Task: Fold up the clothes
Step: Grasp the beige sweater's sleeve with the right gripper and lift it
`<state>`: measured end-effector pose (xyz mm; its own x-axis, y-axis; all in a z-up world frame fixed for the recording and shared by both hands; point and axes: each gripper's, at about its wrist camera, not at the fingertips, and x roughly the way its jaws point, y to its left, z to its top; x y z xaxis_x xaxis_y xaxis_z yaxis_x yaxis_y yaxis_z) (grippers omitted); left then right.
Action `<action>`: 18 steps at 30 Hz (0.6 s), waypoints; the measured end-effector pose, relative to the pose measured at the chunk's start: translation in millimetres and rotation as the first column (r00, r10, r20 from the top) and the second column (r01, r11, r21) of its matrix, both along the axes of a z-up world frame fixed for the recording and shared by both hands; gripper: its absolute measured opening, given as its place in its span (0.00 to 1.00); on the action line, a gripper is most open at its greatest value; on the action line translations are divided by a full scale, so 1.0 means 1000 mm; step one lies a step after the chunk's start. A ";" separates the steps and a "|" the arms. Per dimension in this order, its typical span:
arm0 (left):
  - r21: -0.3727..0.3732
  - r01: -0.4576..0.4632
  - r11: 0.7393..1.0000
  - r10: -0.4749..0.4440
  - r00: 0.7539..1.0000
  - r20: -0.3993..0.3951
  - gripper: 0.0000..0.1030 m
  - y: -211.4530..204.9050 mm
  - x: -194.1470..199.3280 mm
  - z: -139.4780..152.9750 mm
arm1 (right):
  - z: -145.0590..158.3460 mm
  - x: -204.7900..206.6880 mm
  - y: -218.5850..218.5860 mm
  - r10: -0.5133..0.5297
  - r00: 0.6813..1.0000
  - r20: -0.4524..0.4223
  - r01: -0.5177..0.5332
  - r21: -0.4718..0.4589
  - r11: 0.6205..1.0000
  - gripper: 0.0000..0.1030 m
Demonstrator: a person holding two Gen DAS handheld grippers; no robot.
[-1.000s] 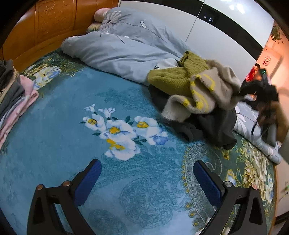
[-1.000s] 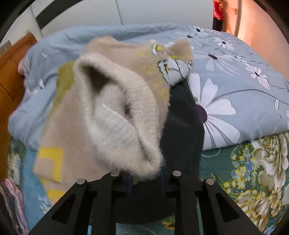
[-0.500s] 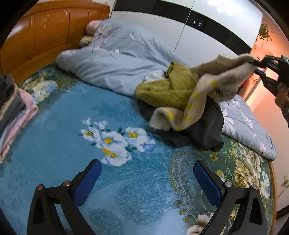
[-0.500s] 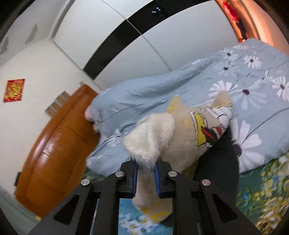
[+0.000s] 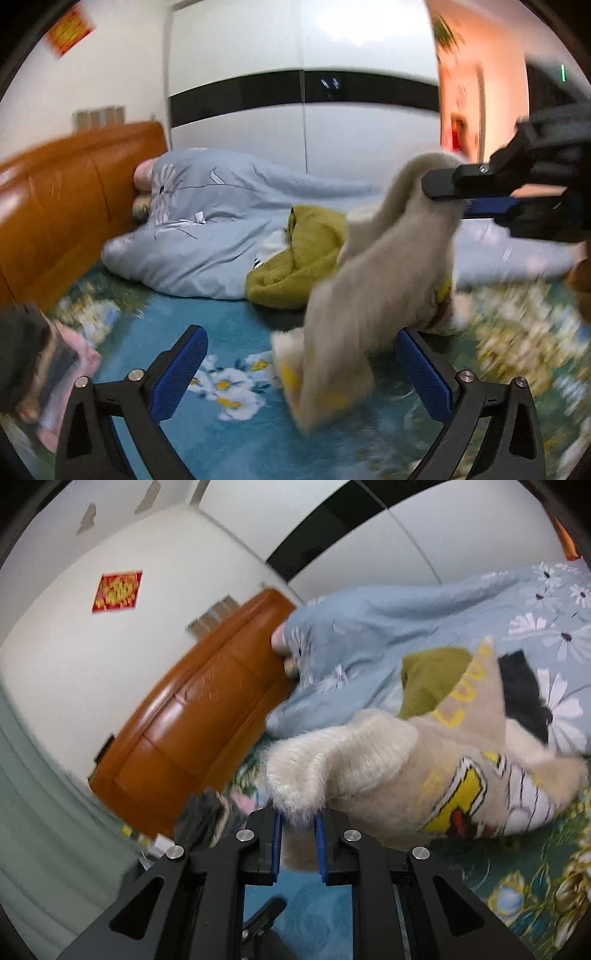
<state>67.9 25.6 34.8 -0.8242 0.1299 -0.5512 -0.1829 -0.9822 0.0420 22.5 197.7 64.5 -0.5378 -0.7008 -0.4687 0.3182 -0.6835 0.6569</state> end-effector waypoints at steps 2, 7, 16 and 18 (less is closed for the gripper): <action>-0.025 0.009 1.000 -0.009 1.000 0.027 1.00 0.007 -0.006 -0.010 | -0.014 0.004 0.000 0.009 0.999 0.047 -0.009 0.007 1.000 0.15; -0.086 0.035 0.996 -0.027 0.995 0.096 0.58 0.024 -0.022 -0.034 | -0.035 0.008 -0.001 0.016 0.993 0.118 -0.013 -0.023 1.000 0.15; -0.076 -0.032 0.997 0.042 0.989 0.139 0.23 0.018 -0.012 -0.067 | -0.051 0.014 -0.015 0.100 0.981 0.166 -0.108 0.043 0.993 0.19; -0.053 -0.046 0.998 0.056 0.978 0.201 0.23 0.005 -0.010 -0.083 | -0.050 0.015 -0.017 0.144 0.974 0.175 -0.158 0.071 0.985 0.27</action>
<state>57.6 30.8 -48.2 -0.6999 0.0598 -0.7117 -0.1418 -0.9883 0.0564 37.7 180.8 14.2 -0.3367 -0.7223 -0.6041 0.3115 -0.6909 0.6524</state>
